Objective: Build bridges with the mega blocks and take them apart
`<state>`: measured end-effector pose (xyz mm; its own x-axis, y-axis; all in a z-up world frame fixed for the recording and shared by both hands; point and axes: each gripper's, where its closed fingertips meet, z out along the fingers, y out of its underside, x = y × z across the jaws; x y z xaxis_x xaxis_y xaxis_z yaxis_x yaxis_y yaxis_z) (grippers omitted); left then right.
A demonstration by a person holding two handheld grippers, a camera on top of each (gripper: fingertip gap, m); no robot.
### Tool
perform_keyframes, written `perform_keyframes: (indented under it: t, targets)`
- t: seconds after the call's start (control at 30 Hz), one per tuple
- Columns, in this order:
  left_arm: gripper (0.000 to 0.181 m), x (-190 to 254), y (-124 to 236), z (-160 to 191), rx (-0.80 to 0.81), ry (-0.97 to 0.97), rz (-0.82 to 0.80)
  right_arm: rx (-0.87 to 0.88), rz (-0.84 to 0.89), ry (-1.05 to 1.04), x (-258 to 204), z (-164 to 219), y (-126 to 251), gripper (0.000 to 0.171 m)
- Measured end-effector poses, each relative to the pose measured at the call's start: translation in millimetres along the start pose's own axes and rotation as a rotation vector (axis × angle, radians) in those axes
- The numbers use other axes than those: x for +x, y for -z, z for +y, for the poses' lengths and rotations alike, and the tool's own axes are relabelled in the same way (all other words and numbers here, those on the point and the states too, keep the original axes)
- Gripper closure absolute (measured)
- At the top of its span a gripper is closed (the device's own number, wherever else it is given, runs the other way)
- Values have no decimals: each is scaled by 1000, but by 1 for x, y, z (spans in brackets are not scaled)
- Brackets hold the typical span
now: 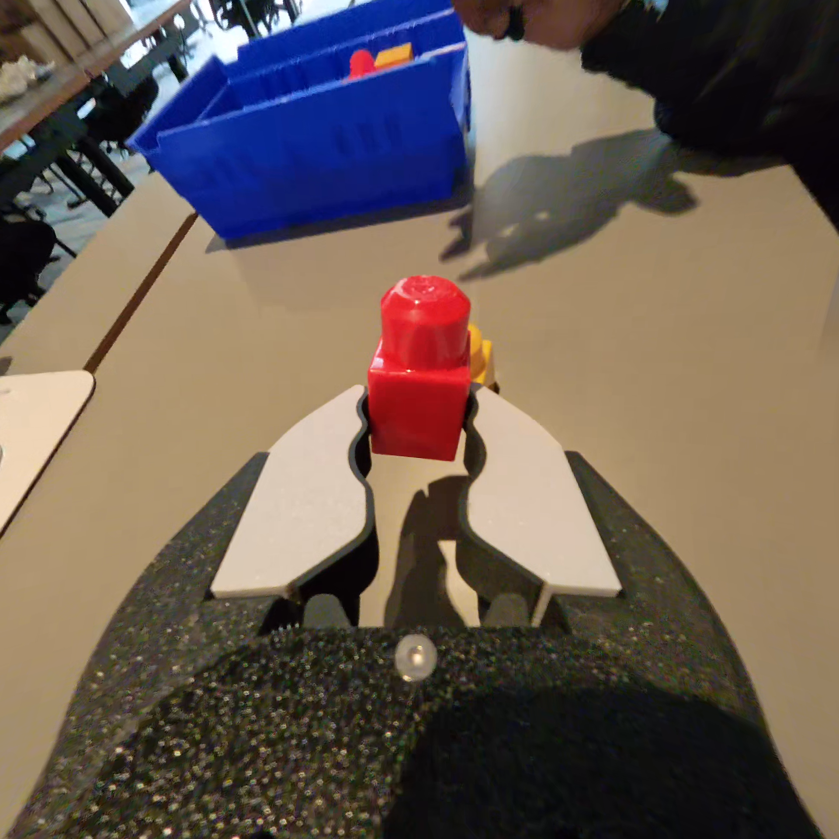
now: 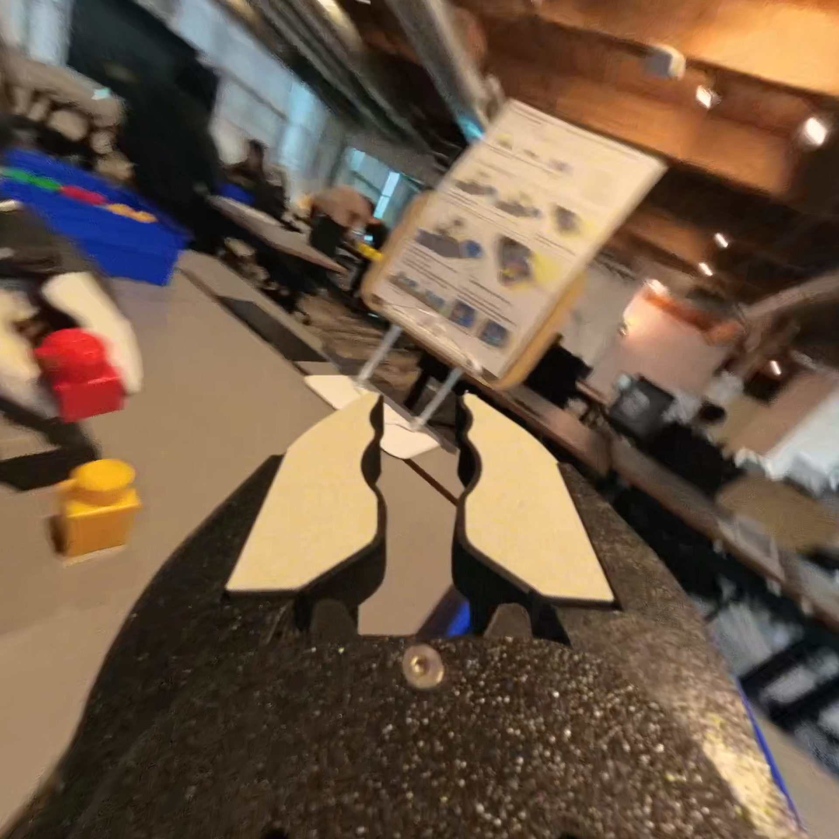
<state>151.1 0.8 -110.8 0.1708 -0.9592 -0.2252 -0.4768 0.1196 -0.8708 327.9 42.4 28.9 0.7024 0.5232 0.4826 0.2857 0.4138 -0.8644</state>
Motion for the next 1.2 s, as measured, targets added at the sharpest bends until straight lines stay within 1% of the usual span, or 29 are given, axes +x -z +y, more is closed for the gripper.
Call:
perform_keyframes:
  t: [0.07,0.13,0.17,0.27,0.37,0.6,0.67,0.73,0.87,0.97,1.07,1.13,1.2]
  targets:
    - [145,1,1,-7,20,-46,-30,-19,-135,116,-49,-9,-13,143]
    - [145,0,3,-12,9,-140,-96,-79,-280,138,-96,-3,-27,141]
    - [145,0,3,-13,-9,-185,-129,-108,-353,141,-119,2,-32,137]
    - [145,0,1,-15,-56,-278,-196,-122,-467,176,-166,6,-38,134]
    - [144,1,-3,-13,-94,-321,-216,-139,-528,155,-188,9,-40,133]
    - [144,7,-10,-8,-149,-381,-208,-139,-584,123,-206,14,-41,137]
    - [144,8,-11,-5,-169,-403,-210,-143,-578,134,-207,15,-42,143]
    - [144,6,-11,-5,-166,-403,-222,-162,-573,134,-205,17,-42,143]
    - [143,3,-10,-14,-94,-398,-246,-166,-555,112,-199,13,-42,143]
    - [138,-10,-7,-15,-93,-377,-321,-147,-467,137,-180,8,-43,143]
    - [139,-27,-1,-4,-167,-354,-397,-99,-300,114,-136,-5,-42,143]
    - [139,-31,1,1,-181,-330,-399,-81,-121,81,-87,-11,-34,143]
    - [140,-32,1,4,-184,-297,-385,-69,87,15,-26,-12,-15,143]
